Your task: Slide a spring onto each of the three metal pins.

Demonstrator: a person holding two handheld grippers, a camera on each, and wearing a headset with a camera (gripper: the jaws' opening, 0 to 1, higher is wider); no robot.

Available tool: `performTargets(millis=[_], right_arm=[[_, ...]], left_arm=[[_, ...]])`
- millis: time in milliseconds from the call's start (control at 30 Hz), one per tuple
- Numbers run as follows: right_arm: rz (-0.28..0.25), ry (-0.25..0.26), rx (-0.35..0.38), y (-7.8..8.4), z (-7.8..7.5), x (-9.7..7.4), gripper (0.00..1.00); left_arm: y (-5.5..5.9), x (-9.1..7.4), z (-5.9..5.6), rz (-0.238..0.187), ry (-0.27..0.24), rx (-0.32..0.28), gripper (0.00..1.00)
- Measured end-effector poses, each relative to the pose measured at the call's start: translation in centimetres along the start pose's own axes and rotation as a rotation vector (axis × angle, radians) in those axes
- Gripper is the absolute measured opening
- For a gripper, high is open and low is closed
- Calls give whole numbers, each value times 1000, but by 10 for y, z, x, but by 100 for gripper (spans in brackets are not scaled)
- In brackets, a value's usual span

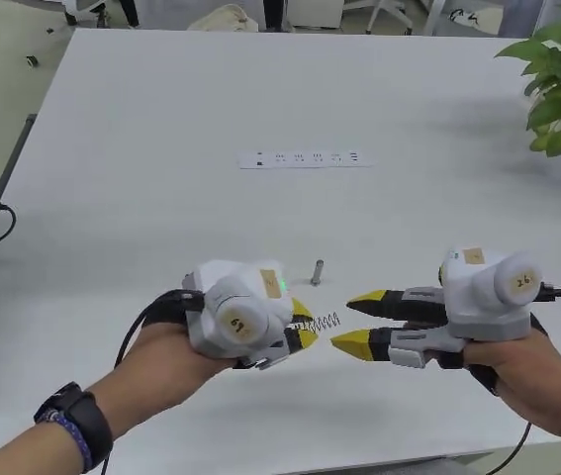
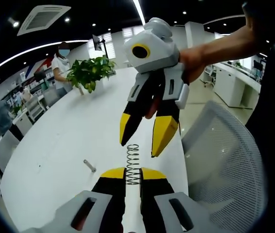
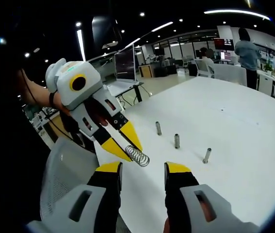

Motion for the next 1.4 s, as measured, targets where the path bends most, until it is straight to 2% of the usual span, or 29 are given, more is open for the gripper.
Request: performTargets(millis=[100, 333, 500, 600, 900, 1067, 1167, 1400], right_arm=[[16, -29, -14, 1, 2, 2, 30], [4, -79, -21, 0, 8, 2, 17], [-17, -97, -11, -3, 9, 0, 10], [-4, -104, -17, -2, 11, 1, 9], [-2, -82, -26, -2, 11, 0, 9], [-3, -71, -33, -3, 12, -1, 8], [3, -72, -40, -3, 13, -2, 9], [16, -58, -70, -9, 16, -3, 9]], left_arm=[[-3, -1, -2, 1, 11, 30, 3], [-8, -2, -7, -1, 38, 82, 3], [-7, -1, -10, 10, 54, 105, 2], [-8, 0, -11, 14, 61, 117, 2], [-7, 4, -11, 3, 59, 89, 3], [-1, 7, -12, 20, 61, 73, 3], [0, 7, -13, 11, 61, 54, 3], [-3, 10, -14, 0, 62, 39, 2]])
Point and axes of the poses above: the centre of the closed fingertips' face, and the gripper's own axes: x roughly forward along the fingers, z roughly to its left, y roughly out of its underside, the point moved 8 cm from there along -x, roughly backward along the fingers
